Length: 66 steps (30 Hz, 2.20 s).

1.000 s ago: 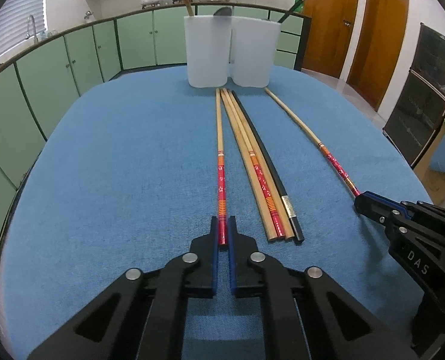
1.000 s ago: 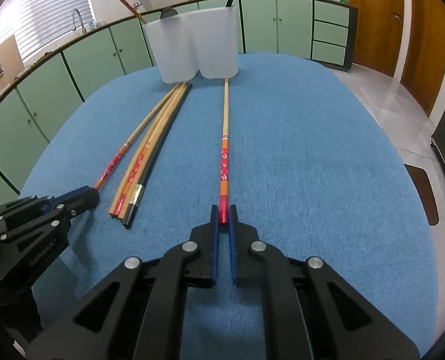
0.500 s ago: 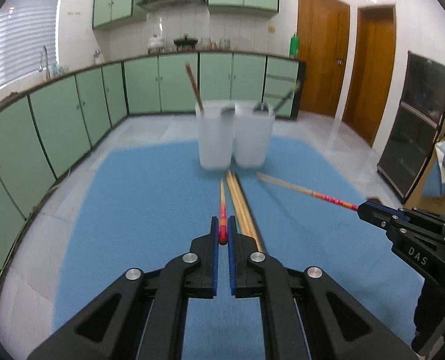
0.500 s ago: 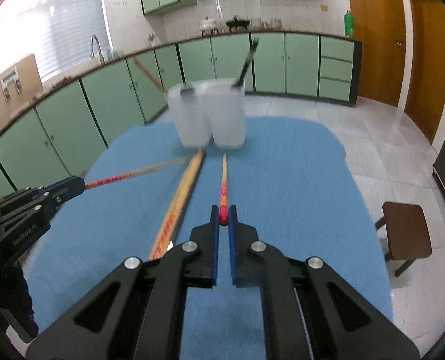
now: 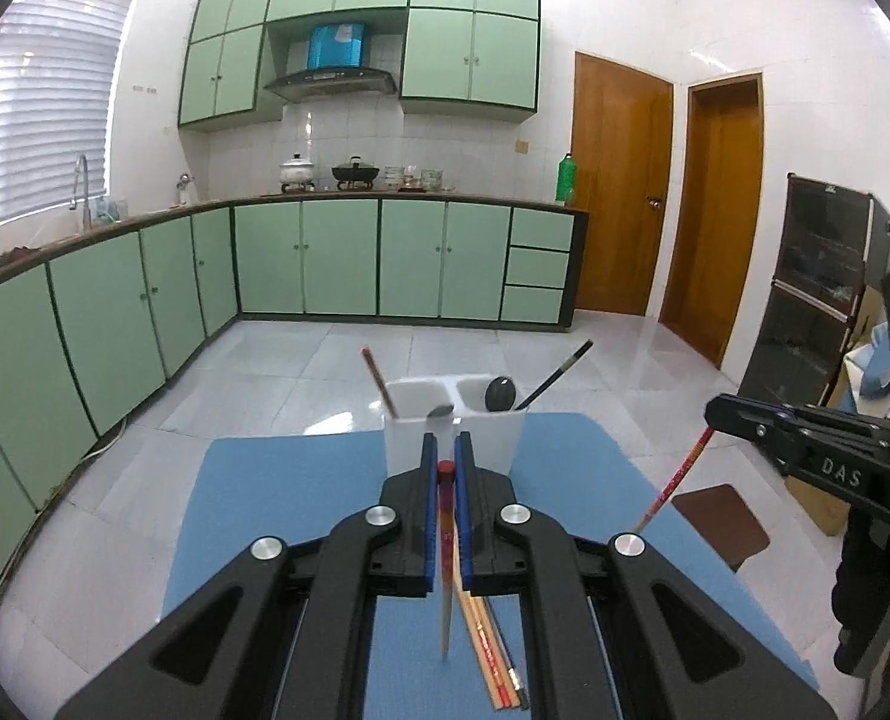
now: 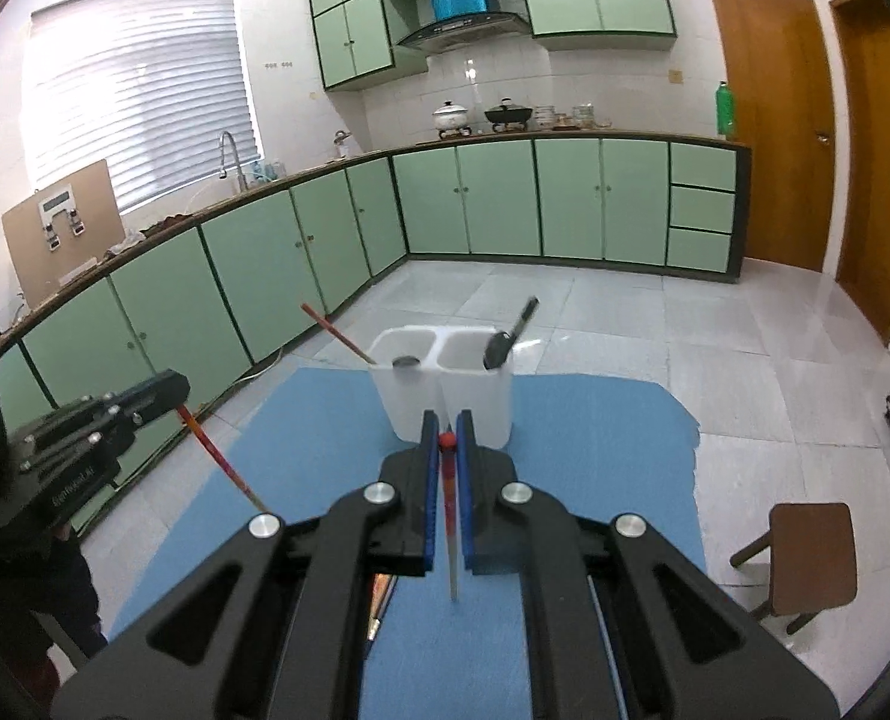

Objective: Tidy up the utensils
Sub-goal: 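Lift both red chopsticks and drop them into the white holder, then withdraw both open grippers back to the remaining chopsticks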

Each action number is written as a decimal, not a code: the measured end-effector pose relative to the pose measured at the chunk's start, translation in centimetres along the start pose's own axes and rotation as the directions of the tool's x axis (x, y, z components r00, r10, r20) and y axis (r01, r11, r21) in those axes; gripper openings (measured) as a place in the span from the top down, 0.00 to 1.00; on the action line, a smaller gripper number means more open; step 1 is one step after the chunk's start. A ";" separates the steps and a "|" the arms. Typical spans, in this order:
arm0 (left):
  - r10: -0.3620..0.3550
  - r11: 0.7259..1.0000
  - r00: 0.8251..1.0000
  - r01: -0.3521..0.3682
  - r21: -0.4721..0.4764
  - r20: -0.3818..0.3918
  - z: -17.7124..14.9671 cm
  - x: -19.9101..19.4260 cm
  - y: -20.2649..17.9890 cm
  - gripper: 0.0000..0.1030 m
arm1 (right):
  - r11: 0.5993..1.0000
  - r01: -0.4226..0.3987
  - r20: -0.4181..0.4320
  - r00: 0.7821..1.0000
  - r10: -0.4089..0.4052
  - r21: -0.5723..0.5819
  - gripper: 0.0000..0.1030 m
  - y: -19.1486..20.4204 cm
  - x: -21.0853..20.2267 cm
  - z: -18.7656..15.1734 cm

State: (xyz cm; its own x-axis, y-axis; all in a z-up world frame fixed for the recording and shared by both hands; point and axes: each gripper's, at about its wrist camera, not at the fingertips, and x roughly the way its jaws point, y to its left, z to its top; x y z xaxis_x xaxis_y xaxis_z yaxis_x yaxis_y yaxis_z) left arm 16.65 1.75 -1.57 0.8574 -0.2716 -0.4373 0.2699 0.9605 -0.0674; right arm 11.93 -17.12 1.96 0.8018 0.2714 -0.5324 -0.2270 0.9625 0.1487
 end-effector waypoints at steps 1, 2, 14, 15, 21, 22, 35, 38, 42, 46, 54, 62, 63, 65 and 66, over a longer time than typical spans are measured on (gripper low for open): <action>-0.013 1.000 1.000 0.013 -0.008 -0.001 0.3 0.2 0.1 0.95 | 1.000 -0.007 0.001 1.000 0.007 -0.001 0.95 0.1 -0.1 0.6; -0.023 1.000 1.000 0.023 -0.013 0.000 0.7 0.3 0.2 0.95 | 1.000 -0.013 0.005 1.000 0.013 -0.004 0.95 0.1 -0.1 1.3; -0.047 0.998 0.986 0.041 0.039 0.160 9.1 0.8 -0.6 0.95 | 0.998 -0.001 0.166 0.986 0.012 -0.062 0.95 0.7 -0.4 11.4; -0.046 0.998 0.982 0.038 0.042 0.185 10.3 1.1 -0.7 0.95 | 0.998 0.005 0.181 0.983 0.006 -0.062 0.95 0.7 -0.1 12.3; -0.031 0.999 0.968 0.023 0.033 0.248 14.7 4.2 -0.2 0.95 | 0.997 0.047 0.234 0.972 -0.031 -0.062 0.95 -0.1 2.9 16.3; -0.023 0.999 0.967 0.015 0.032 0.254 15.1 5.1 -0.1 0.95 | 0.997 0.049 0.231 0.972 -0.035 -0.056 0.95 -0.4 3.9 16.7; 0.026 1.000 0.995 -0.026 -0.004 0.095 12.2 16.0 2.6 0.95 | 0.998 0.060 0.059 0.997 -0.058 -0.031 0.95 -1.7 15.0 14.6; 0.020 1.000 0.998 -0.019 -0.010 0.056 11.4 17.1 3.1 0.95 | 0.998 0.056 0.018 0.998 -0.056 -0.029 0.94 -1.8 16.3 13.3; 0.019 1.000 0.999 -0.018 -0.011 0.031 10.5 17.3 3.3 0.78 | 0.998 0.062 -0.015 0.998 -0.063 -0.016 0.83 -1.9 17.0 12.2; 0.008 1.000 0.999 -0.007 -0.026 0.049 10.1 15.7 3.7 0.66 | 0.996 0.092 0.014 0.996 -0.092 0.003 0.65 -2.1 15.7 11.7; 0.052 0.998 0.994 -0.048 -0.042 0.096 7.9 9.8 3.7 0.35 | 0.986 0.165 0.101 0.981 -0.166 0.013 0.24 -3.3 10.0 9.1; 0.119 0.993 0.990 -0.117 -0.033 0.070 -0.6 5.1 2.7 0.22 | 0.979 0.205 0.124 0.971 -0.205 0.018 0.06 -2.9 5.2 0.7; 0.126 0.992 0.990 -0.124 -0.030 0.057 -1.7 4.9 2.6 0.21 | 0.978 0.206 0.115 0.972 -0.207 0.022 0.06 -2.8 4.9 -0.5; 0.137 0.990 0.990 -0.136 -0.020 0.027 -4.0 4.5 2.5 0.20 | 0.976 0.216 0.090 0.972 -0.218 0.033 0.05 -2.7 4.7 -3.2; 0.142 0.990 0.990 -0.142 -0.016 0.012 -5.0 4.4 2.5 0.19 | 0.975 0.220 0.073 0.972 -0.222 0.038 0.05 -2.6 4.7 -4.5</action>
State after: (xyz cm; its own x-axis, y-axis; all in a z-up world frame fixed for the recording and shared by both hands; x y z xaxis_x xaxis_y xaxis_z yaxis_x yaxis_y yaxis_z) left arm 18.87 3.25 -8.10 0.8924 -0.1334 -0.4312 0.1386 0.9902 -0.0194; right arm 13.83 -18.31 -4.70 0.8705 0.0503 -0.4895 -0.0242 0.9979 0.0596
